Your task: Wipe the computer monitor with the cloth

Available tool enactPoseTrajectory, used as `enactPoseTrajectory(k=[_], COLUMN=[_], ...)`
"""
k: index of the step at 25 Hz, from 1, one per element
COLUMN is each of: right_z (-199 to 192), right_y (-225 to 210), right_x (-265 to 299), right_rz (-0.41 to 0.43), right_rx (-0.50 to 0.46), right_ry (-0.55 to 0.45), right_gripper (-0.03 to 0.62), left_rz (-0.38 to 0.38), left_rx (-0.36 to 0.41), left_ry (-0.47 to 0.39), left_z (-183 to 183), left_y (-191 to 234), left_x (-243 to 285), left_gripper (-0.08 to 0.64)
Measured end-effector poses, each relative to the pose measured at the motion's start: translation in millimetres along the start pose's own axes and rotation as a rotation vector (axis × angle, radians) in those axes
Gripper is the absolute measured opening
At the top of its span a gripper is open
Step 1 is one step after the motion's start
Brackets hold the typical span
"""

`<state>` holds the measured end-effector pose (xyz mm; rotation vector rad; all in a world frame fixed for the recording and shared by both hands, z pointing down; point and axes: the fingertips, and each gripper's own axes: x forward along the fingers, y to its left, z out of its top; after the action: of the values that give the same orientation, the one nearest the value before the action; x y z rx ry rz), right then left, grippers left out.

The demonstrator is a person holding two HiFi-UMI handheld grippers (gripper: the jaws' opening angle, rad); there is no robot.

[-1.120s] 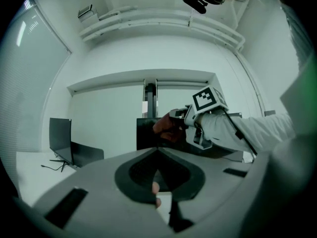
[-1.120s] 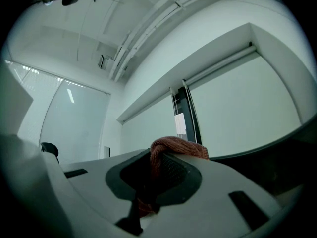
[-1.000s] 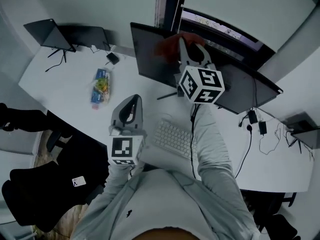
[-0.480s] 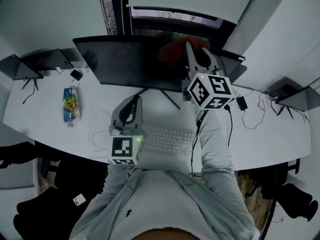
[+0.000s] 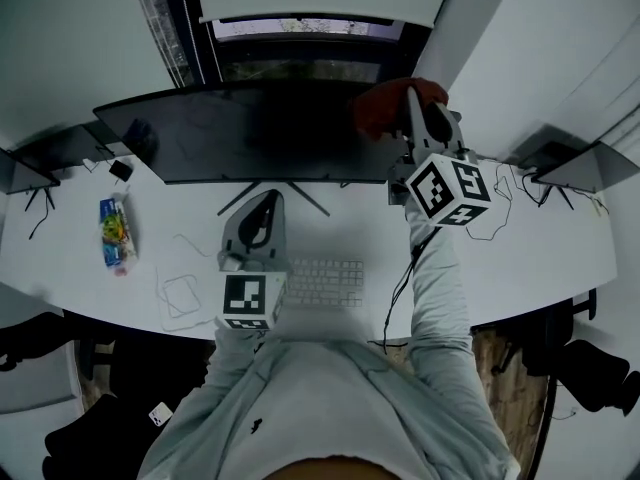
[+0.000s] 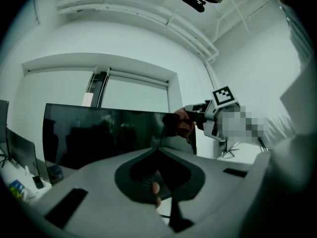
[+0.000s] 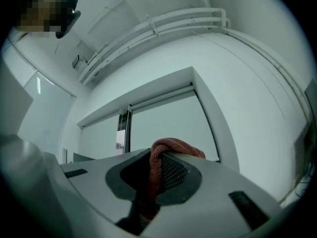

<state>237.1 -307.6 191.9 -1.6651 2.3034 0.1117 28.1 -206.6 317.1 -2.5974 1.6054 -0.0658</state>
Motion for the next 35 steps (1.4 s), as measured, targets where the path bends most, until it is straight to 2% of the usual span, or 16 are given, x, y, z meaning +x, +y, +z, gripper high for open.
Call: enactPoseTrajectory(k=[8,24,29,35], right_z=[10,-5,-12,-28], right_y=[-41,-50,-31,7], right_x=[-19,-55,-77,-101], right_rz=[-0.074,-0.137,-0.125,-0.076], right_rx=[0.002,0.018,-0.042,-0.196], right_ry=[-0.012,0.005,0.022,0.061], right_gripper=[0.052,0.052,0.052,0.052], left_rz=[-0.031,-0.028,-0.028,-0.018], left_rx=[-0.003,-0.001,0.002,0.006], left_ry=[0.006,0.009,0.007,0.007], left_z=[-2,-4,-4,-6], left_y=[-15,-3,3,10], left_x=[7,-18,-26,-34], left_gripper=[0.018,0.018,0.018,0.018])
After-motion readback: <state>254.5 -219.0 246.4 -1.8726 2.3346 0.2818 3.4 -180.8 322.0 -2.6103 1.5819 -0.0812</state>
